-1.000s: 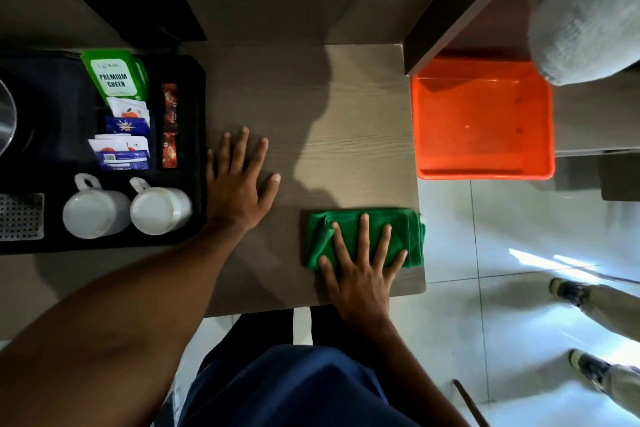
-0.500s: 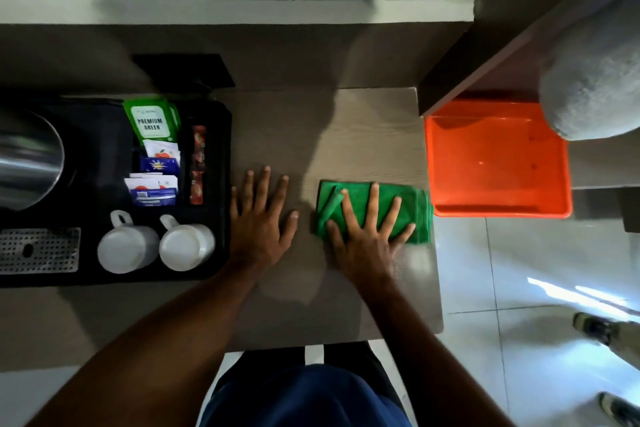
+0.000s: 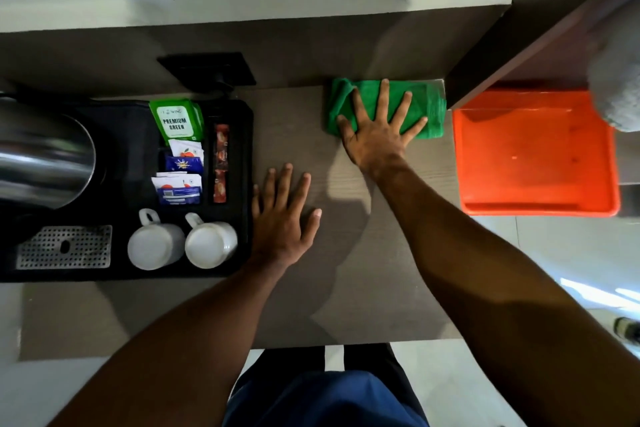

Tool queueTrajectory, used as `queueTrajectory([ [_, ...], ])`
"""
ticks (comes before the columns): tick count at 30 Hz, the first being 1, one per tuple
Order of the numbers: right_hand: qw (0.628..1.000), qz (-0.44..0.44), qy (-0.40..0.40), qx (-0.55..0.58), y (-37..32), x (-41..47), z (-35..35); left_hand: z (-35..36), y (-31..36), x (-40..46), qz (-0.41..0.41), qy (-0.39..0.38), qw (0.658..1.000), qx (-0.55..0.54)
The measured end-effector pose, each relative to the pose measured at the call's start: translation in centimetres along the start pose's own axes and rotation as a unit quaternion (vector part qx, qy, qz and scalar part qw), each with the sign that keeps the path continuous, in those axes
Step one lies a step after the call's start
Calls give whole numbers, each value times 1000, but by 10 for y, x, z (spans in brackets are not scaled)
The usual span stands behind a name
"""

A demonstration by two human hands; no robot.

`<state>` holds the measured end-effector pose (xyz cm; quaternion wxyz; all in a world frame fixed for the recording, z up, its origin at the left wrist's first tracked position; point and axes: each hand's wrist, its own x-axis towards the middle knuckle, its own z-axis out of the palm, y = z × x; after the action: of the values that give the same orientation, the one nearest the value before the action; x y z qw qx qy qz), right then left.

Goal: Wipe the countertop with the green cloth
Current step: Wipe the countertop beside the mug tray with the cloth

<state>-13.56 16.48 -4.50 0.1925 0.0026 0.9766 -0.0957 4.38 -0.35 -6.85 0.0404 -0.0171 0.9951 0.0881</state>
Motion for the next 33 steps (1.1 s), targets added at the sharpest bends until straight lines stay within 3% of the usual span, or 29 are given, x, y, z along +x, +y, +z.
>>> queueTrajectory([
  [6,1000,-11,4,2,2,-20,10,-1,-1,0,3,-2,1000,2],
  [15,999,2,51,-3,35,-192,74,-3,1,-2,1,3,1000,-25],
  [19,1000,19,-14,-13,55,-280,91,-9,2,-3,-1,-14,999,-40],
  [22,998,27,-53,1,65,-297,88,-19,7,-3,-11,-36,998,-53],
  [29,974,-172,19,-148,81,-275,44,-65,37,-15,-62,-20,992,-104],
  [31,959,-222,5,-178,82,-261,30,-77,42,-22,-63,0,991,-116],
  [33,967,-218,-24,-131,84,-244,6,-87,47,-25,-69,28,988,-132],
])
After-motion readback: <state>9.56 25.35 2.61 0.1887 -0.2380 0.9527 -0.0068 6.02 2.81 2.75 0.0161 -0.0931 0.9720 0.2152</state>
